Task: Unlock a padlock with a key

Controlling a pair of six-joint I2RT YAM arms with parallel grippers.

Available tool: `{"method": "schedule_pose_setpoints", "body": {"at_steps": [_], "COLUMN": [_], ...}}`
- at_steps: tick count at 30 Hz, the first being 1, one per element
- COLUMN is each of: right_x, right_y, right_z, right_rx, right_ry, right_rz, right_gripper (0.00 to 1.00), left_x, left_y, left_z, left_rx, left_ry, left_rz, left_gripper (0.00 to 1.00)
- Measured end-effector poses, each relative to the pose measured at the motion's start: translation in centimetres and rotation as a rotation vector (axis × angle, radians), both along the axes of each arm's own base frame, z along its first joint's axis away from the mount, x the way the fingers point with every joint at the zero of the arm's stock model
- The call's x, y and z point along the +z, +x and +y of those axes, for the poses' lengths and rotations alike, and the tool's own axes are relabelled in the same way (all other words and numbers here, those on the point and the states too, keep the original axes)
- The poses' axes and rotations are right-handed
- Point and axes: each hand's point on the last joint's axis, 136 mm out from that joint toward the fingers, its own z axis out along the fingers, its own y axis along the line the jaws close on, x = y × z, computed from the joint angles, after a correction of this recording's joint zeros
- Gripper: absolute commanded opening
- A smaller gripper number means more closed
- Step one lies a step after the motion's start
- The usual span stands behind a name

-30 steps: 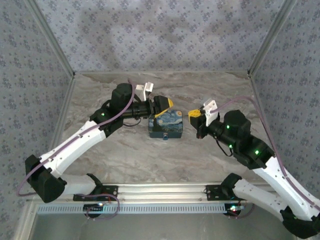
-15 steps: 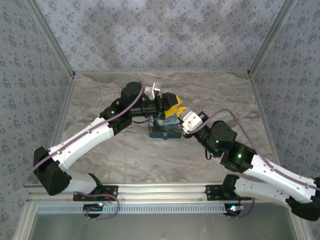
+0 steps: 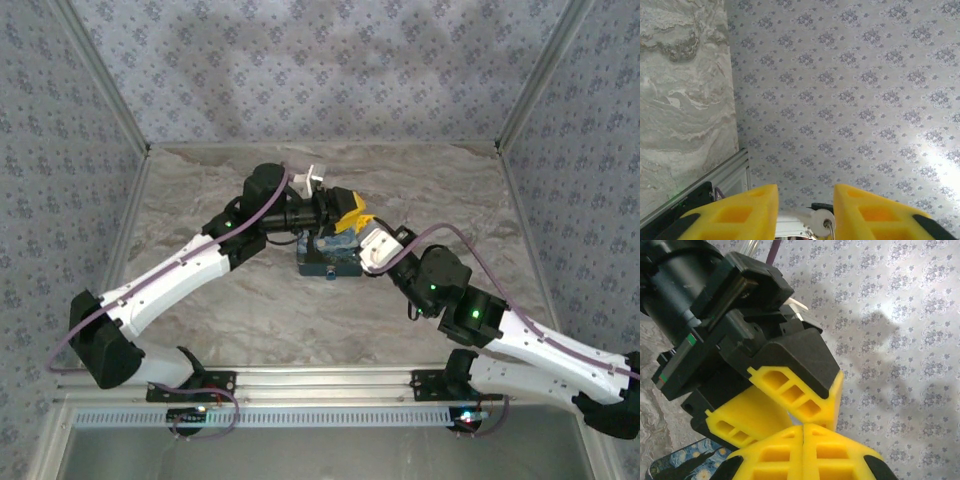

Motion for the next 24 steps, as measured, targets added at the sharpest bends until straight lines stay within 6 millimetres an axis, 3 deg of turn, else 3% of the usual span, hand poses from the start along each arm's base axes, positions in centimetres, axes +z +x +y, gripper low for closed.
{"method": "schedule_pose_setpoints", "body": {"at_steps": [2, 9, 14, 20, 24], "right_x": [0.0, -0.6, -1.1, -1.7, -2.3], "right_y": [-0.1, -0.5, -0.6, -0.7, -0.3], "right_z": [0.1, 0.6, 0.6, 0.1, -1.0], "right_rx": [0.007, 0.026, 0.028, 0.027, -0.001], "right_ry": [-0.005, -0.026, -0.042, -0.022, 0.012], "right_rz": [-0.002, -0.002, 0.007, 0.055, 0.146], "right_gripper": [0.00, 0.00, 0.00, 0.36, 0.42], "left_x": [-0.2, -0.1, -0.1, -0.1, -0.6], "left_y": [0.1, 0.3, 0.5, 0.6, 1.7], "left_z": [-0.1, -0.2, 0.0, 0.1, 0.7], "left_rx": [0.000, -0.003, 0.000, 0.000, 0.038], "left_ry": [0.002, -0.007, -0.008, -0.004, 0.029], "left_rz": [0.006, 0.008, 0.011, -0.012, -0.061], "left_gripper": [0.29, 0.01, 0.00, 0.00, 0.00]}}
